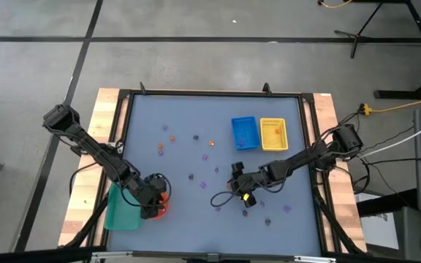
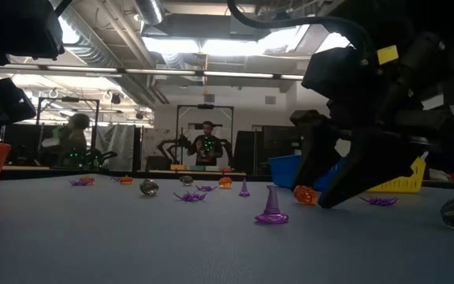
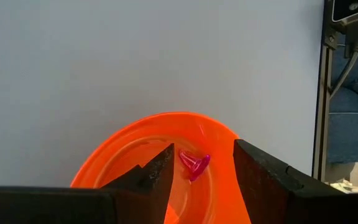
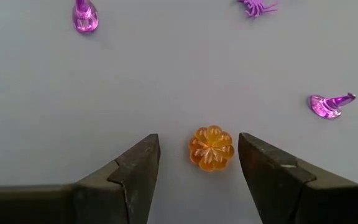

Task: Sort Halloween decoration
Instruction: Put the orange pumpkin toy into the yellow box

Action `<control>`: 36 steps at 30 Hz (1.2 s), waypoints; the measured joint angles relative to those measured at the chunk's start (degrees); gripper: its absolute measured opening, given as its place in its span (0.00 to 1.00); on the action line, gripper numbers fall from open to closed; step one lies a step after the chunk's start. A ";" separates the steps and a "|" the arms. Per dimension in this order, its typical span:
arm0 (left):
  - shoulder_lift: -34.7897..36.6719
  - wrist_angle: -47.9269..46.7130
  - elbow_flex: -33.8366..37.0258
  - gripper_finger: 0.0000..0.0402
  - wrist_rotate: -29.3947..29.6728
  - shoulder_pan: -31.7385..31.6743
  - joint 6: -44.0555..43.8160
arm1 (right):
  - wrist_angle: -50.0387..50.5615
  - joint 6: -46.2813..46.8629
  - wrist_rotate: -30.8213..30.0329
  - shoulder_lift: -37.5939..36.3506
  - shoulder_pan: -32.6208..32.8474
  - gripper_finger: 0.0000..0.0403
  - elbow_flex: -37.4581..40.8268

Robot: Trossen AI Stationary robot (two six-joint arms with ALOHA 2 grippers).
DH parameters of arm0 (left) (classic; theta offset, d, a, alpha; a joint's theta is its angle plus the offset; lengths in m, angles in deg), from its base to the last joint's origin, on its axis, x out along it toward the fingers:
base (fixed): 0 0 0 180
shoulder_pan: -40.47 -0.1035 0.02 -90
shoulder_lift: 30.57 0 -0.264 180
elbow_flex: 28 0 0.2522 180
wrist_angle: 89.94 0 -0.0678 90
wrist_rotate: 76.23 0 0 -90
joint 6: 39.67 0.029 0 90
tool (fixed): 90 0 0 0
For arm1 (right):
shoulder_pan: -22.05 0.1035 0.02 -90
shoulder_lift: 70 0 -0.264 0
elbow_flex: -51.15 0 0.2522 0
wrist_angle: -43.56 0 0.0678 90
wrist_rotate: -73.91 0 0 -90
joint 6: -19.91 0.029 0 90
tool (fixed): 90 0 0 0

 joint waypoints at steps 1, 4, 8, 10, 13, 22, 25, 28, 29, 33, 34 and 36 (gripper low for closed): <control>0.00 0.00 0.00 0.37 0.01 -0.01 -0.01 | 0.00 0.00 0.00 0.00 0.00 0.55 0.00; 0.00 0.00 0.00 0.37 0.02 0.00 -0.01 | 0.02 0.00 0.06 0.02 0.00 0.52 0.00; 0.00 0.01 0.00 0.37 0.02 0.00 -0.01 | 0.04 0.00 0.32 0.03 0.03 0.44 0.00; 0.00 0.00 0.00 0.37 0.02 -0.01 -0.01 | 0.04 0.00 0.51 0.04 0.04 0.39 0.00; 0.00 0.00 0.00 0.37 0.02 -0.01 -0.01 | 0.03 0.00 0.55 0.09 0.04 0.33 0.00; 0.00 0.00 0.00 0.37 0.04 -0.01 -0.01 | -0.23 0.00 0.17 0.09 0.04 0.24 0.00; 0.00 0.00 0.00 0.37 0.04 -0.01 -0.01 | -0.61 0.00 0.07 0.11 0.07 0.25 0.02; 0.00 0.00 0.00 0.37 0.07 -0.02 -0.01 | -0.69 0.00 0.04 0.11 0.07 0.25 -0.03; 0.00 0.00 0.00 0.37 0.07 0.00 -0.01 | -0.67 0.00 0.04 0.12 0.07 0.25 -0.14; 0.00 0.01 0.00 0.37 0.26 -0.01 -0.01 | -0.39 -0.02 -0.42 0.17 0.05 0.25 -1.20; 0.00 0.00 0.00 0.37 0.32 0.00 -0.01 | -0.39 -0.02 -0.39 0.17 0.07 0.25 -1.65; 0.00 0.00 0.00 0.37 0.35 -0.01 -0.01 | -0.33 -0.02 -0.37 0.17 0.07 0.25 -2.74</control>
